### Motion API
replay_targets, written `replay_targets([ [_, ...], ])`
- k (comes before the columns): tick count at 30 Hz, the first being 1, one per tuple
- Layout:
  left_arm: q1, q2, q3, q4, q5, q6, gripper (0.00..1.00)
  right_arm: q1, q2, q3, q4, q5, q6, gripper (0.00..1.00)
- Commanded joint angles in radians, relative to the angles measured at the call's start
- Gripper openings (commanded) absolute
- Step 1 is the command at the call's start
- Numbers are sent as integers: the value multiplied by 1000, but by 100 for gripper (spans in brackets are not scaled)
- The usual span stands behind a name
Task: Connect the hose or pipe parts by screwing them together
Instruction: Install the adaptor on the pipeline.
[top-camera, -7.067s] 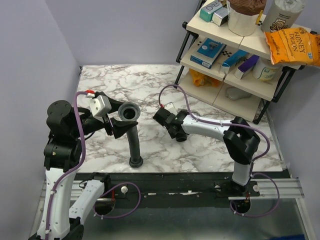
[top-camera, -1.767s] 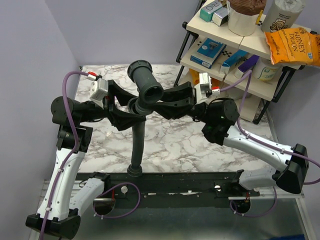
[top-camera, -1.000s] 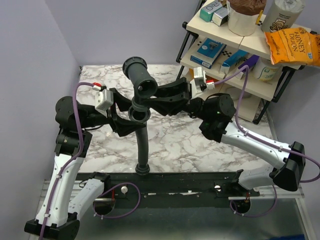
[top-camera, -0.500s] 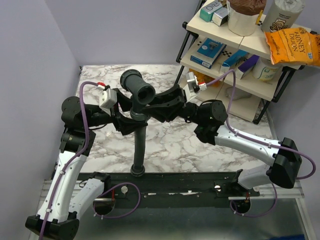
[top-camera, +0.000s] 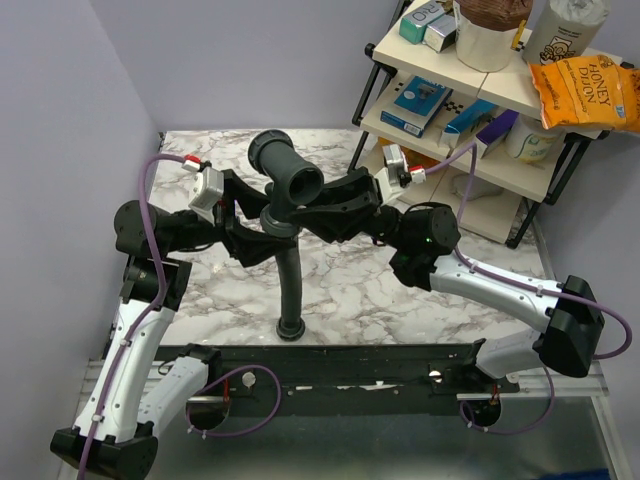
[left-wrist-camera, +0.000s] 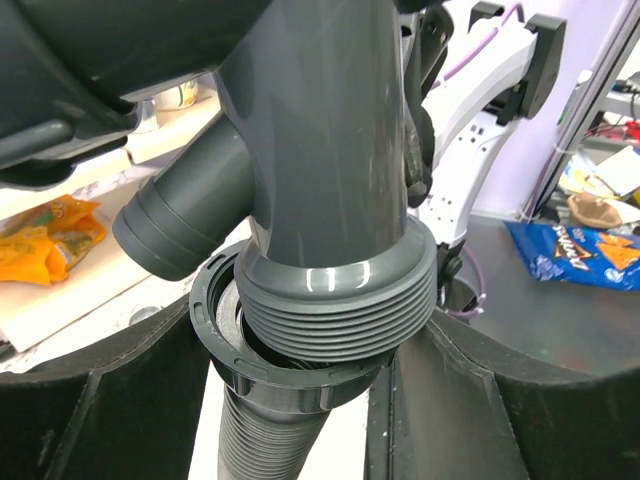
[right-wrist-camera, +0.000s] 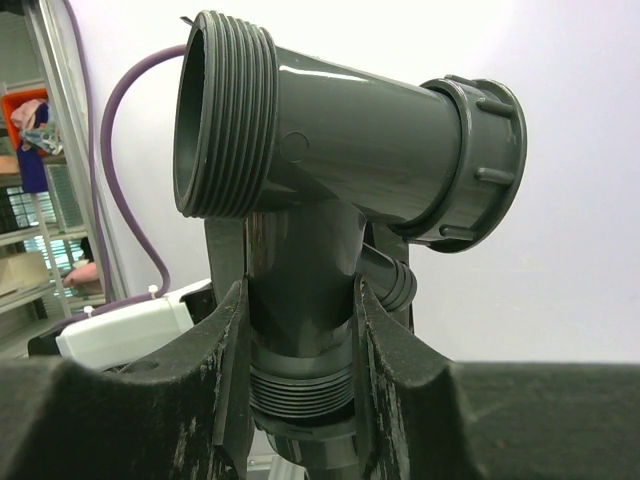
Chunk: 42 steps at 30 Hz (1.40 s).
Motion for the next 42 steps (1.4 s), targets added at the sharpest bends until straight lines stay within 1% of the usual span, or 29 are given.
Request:
replay_targets([
  [1, -1, -5, 40, 141, -10, -102, 0, 0, -5, -23, 15, -5, -11, 1],
  [5, -2, -3, 46, 173, 4, -129, 0, -6, -2, -22, -2, -5, -22, 1],
  [10, -2, -8, 49, 180, 17, -138, 0, -8, -9, -16, -89, 9, -80, 1],
  [19, -2, -11, 57, 212, 22, -164, 0, -9, 1, -25, -124, 26, -116, 1],
  [22, -2, -11, 65, 210, 25, -162, 0, -9, 4, -19, -170, 21, -146, 1],
  [26, -2, -14, 66, 161, 25, -112, 0, -8, -17, -13, -291, 15, -208, 1],
  [27, -2, -15, 66, 120, 25, -68, 0, -9, -34, -8, -322, 15, -228, 1],
  [30, -2, -17, 63, 56, 5, -11, 0, -11, -63, 6, -403, 26, -284, 1],
  [36, -2, -8, 68, 57, -12, 9, 0, -8, -72, 10, -465, 30, -318, 1],
  [42, -2, -6, 75, -12, -15, 81, 0, -9, -75, 50, -532, 24, -343, 1],
])
